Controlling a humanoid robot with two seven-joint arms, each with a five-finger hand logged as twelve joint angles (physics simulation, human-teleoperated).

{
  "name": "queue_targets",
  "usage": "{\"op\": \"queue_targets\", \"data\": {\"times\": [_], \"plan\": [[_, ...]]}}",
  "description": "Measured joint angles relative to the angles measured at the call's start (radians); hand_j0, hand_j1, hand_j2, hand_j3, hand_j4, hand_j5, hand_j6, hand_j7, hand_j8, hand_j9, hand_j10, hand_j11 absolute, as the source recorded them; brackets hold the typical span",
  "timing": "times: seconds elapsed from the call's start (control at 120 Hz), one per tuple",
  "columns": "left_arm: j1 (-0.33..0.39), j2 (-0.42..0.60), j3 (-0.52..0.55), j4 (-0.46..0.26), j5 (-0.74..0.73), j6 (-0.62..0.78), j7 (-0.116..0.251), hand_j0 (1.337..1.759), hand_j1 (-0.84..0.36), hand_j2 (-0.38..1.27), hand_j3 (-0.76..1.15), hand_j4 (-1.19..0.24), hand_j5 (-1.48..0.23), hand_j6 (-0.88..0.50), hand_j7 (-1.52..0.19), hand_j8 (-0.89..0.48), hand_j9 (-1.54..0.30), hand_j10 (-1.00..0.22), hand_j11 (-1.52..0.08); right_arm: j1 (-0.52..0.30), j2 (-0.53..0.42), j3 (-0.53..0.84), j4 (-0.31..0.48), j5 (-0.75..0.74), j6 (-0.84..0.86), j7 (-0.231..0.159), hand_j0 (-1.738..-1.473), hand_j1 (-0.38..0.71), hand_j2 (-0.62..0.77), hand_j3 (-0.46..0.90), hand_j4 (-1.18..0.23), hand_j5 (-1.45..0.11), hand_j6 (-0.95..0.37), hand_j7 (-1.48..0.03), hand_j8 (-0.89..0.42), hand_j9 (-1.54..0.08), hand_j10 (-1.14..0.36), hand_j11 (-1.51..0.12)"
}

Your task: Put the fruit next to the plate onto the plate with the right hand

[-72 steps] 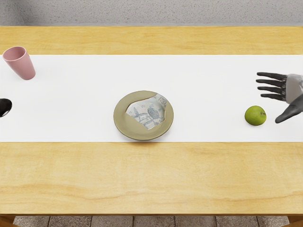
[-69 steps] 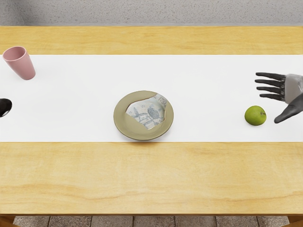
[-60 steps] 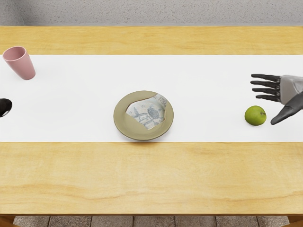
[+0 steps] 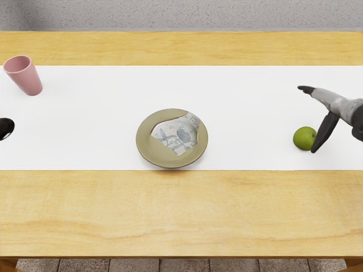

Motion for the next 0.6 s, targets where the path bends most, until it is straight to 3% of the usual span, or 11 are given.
{"op": "queue_targets", "data": {"times": [0.25,0.6], "plan": [[0.000,0.000,-0.001,-0.001,0.000,0.000,0.000,1.658,0.34,0.00,0.00,-0.01,-0.02,-0.01,-0.02,-0.01,-0.02,-0.01,-0.02,-0.081,0.108,-0.002,-0.020,-0.133,-0.112,-0.053,-1.658,-0.25,-0.01,0.00,-0.09,-0.11,-0.09,-0.11,-0.09,-0.11,-0.09,-0.11],[0.000,0.000,-0.001,-0.001,0.000,0.000,0.000,1.658,0.34,0.00,0.00,-0.01,-0.02,-0.01,-0.02,-0.01,-0.02,-0.01,-0.02,-0.126,0.129,-0.006,-0.050,-0.175,-0.214,-0.064,-1.658,-0.08,-0.04,0.00,-0.23,-0.29,-0.23,-0.29,-0.23,-0.29,-0.23,-0.29]]}}
